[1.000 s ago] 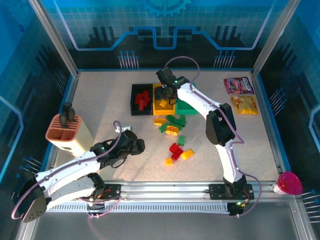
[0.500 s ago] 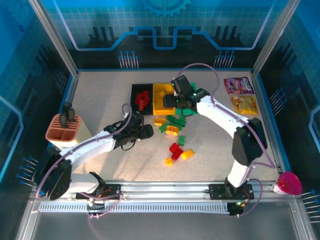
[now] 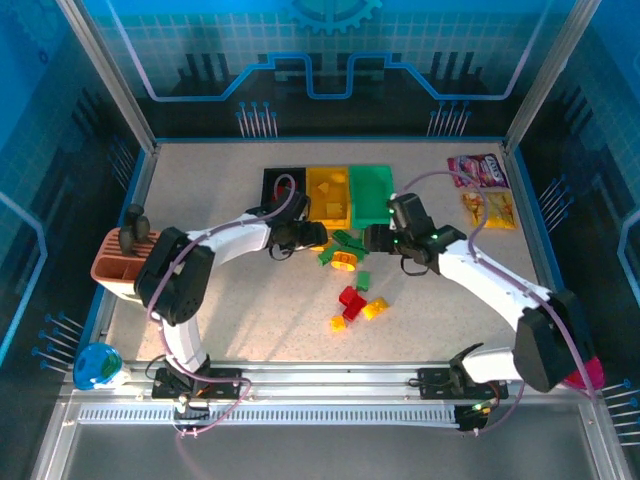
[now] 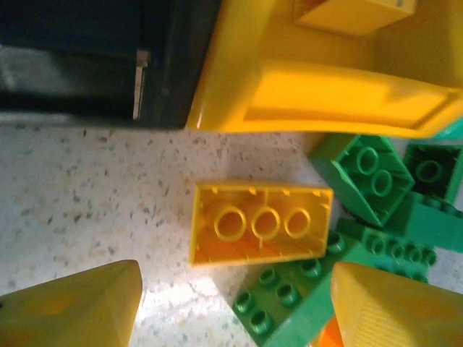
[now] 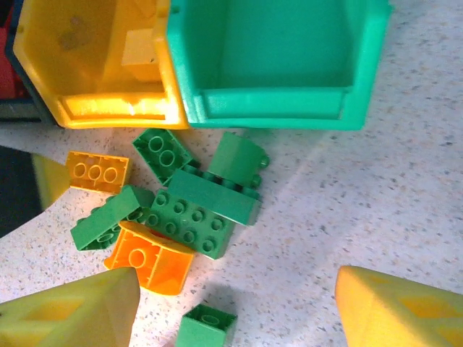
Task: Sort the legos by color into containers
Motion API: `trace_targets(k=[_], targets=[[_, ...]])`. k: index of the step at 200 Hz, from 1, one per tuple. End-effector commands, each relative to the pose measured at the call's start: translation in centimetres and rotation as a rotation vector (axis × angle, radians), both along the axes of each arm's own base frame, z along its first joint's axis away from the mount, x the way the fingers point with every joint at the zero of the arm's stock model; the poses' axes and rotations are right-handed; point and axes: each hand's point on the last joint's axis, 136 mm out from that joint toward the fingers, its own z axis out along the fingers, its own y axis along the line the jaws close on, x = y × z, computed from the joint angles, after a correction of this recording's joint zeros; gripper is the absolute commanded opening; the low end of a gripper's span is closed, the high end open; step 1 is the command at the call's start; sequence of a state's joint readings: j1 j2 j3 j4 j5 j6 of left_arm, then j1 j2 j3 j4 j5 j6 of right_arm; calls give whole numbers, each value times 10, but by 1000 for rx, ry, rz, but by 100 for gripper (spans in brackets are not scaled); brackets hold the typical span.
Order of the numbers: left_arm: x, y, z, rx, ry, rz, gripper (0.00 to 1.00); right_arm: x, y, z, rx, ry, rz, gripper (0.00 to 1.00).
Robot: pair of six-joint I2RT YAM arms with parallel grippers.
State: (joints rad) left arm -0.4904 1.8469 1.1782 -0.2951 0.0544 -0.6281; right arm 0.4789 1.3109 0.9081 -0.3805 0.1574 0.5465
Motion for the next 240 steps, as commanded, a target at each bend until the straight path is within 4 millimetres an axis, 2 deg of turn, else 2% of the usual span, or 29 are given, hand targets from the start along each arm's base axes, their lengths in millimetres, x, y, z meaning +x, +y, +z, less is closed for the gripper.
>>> trace_targets(k=[1,42,62,124,172,240], targets=[[5,-4,-6,-1,36,-40,68,-4,-12,5,41,-33,-39,72],[7,-8,-18,6,62,-62,60,-12,-29,-7,58,-8,-96,73],[4,-8,-24,1,77,-65,49,-15,-27,-12,85,0,-99,72],[-5,-6,-30,-14,88,-61,30,-14,-21,-15,113,12,-94,71],[-7,-3,-6,-19,36,-58,22,-19,-22,-19,115,16,-101,71],[-9,2,35,-41,-53,-62,17,-21,-21,-22,118,17,-96,71]])
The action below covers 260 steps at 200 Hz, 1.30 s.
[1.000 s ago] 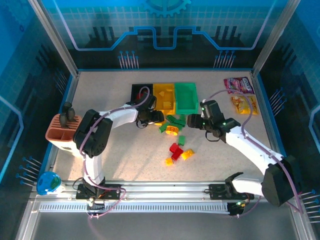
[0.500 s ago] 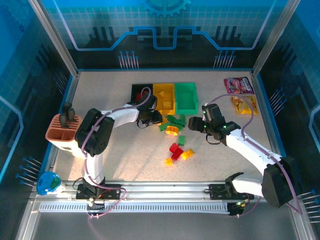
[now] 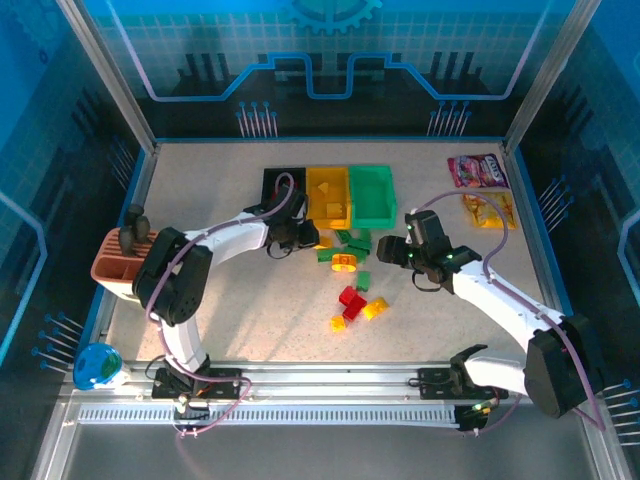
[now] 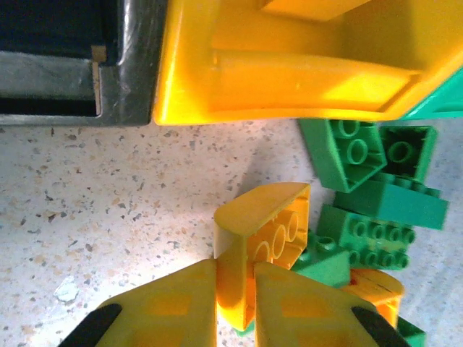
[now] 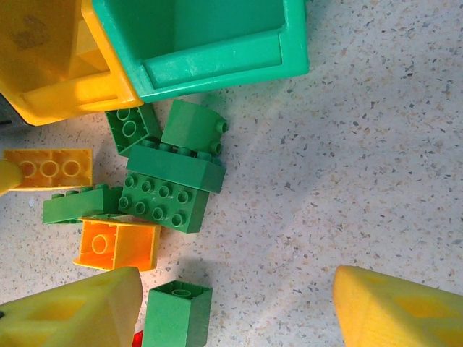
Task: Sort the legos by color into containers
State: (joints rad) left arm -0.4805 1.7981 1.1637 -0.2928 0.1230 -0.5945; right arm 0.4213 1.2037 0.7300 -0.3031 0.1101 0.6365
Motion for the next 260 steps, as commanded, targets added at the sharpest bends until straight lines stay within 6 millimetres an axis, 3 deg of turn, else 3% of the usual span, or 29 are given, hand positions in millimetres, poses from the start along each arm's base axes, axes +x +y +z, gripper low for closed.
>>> trace_targets(k=[1,45,93,180,199,227,260], targets=[[-4,7,18,14,-38,-8,17,0,2,3,29,-16,-2,71],[-1,10,46,16,-93,-7,16,-1,3,4,34,-18,-2,71],[27,7,83,27,-187,7,16,-3,2,5,34,-23,-5,71],[90,3,81,81,-191,50,17,-18,-8,8,21,-32,-14,71],[98,4,84,86,-194,59,23,-19,-9,9,24,-36,-17,71],[98,1,100,63,-227,53,56,-21,-8,9,27,-34,-13,71],[79,7,107,51,-251,56,61,-20,-3,8,34,-31,7,71]])
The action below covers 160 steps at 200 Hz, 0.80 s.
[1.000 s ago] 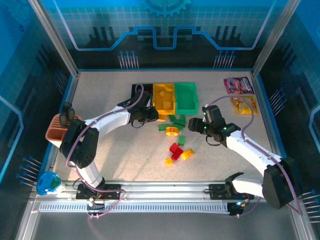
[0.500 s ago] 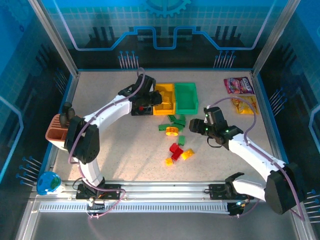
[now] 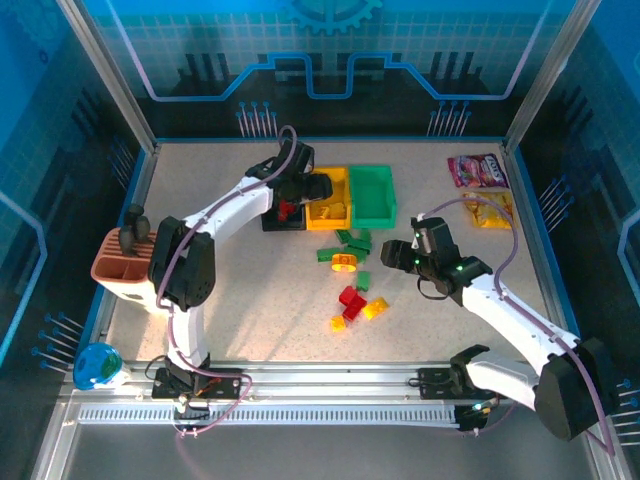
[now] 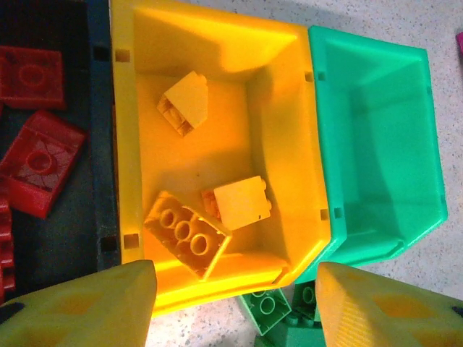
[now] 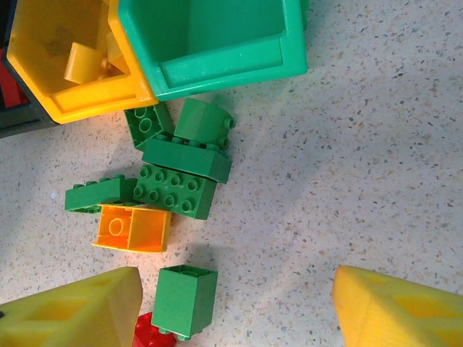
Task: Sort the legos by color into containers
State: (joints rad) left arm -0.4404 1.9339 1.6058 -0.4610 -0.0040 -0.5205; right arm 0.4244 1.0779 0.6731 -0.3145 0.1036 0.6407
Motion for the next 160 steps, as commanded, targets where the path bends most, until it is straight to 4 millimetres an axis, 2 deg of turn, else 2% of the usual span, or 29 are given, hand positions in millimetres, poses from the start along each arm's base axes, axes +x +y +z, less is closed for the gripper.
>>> trace_targets(k=[1,42,88,106,117,122,144,160], targets=[[-15,7,25,-11,-52,-3,61,-4,2,-4,5,17,4,71],[-59,19,19,13,-64,-7,61,-1,19,-1,-18,12,84,72],[-112,39,-2,2,-66,-3,61,1,58,0,-75,36,237,76],[-132,47,-10,-7,-71,5,62,2,74,-4,-73,65,272,76],[-144,53,-14,-13,-75,7,62,-1,83,-14,-79,101,297,76],[-149,55,-16,-13,-78,7,62,5,91,-7,-69,89,303,76],[-170,69,-28,-3,-66,32,62,7,108,-21,-74,145,323,76],[-185,78,-37,6,-50,48,62,10,114,-33,-103,190,309,75]])
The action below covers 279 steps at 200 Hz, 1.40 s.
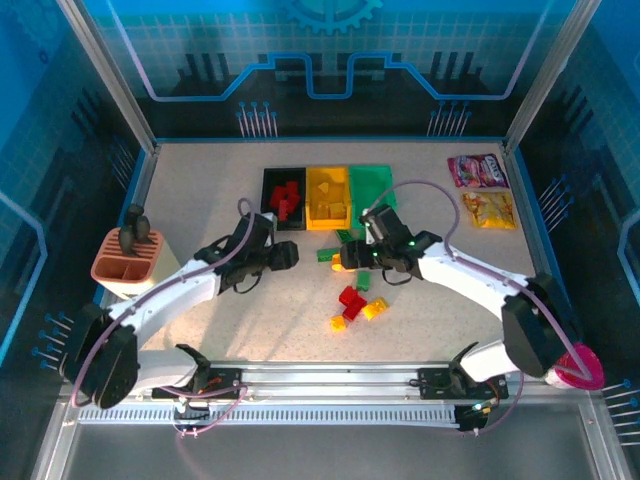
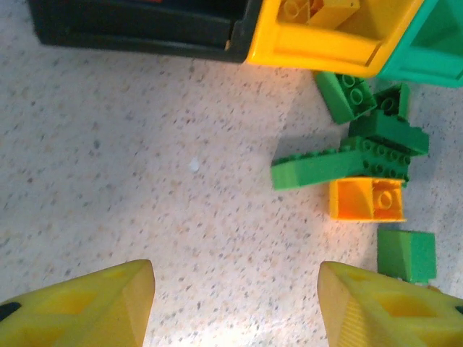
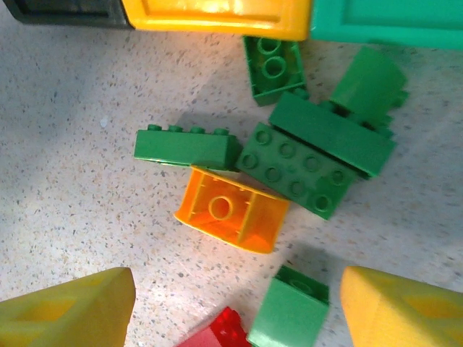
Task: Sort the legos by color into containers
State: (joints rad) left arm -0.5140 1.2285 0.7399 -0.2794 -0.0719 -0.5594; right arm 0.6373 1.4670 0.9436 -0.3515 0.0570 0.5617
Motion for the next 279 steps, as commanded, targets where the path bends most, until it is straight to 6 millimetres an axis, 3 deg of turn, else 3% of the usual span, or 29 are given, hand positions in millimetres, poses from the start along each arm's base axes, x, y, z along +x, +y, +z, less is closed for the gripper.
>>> trace_targets(k=[1,56,146,203,243,279], targets=[[-12,11,-3,-9,-21,50,62,-1,13,-10,-24,62,4,75],[-41,36,-22,1,-10,107,62,7,23,-42,-179,126,-31,76],[-46,45,-26,27,-25,126,62,13,33,-62,-323,131,-46,71],[-48,49,-27,36,-31,131,61,8,36,-54,-389,101,-16,49],[-48,49,-24,33,-38,133,61,5,38,-42,-384,83,-4,45],[-49,50,-22,33,-42,135,61,9,41,-17,-356,28,3,45]])
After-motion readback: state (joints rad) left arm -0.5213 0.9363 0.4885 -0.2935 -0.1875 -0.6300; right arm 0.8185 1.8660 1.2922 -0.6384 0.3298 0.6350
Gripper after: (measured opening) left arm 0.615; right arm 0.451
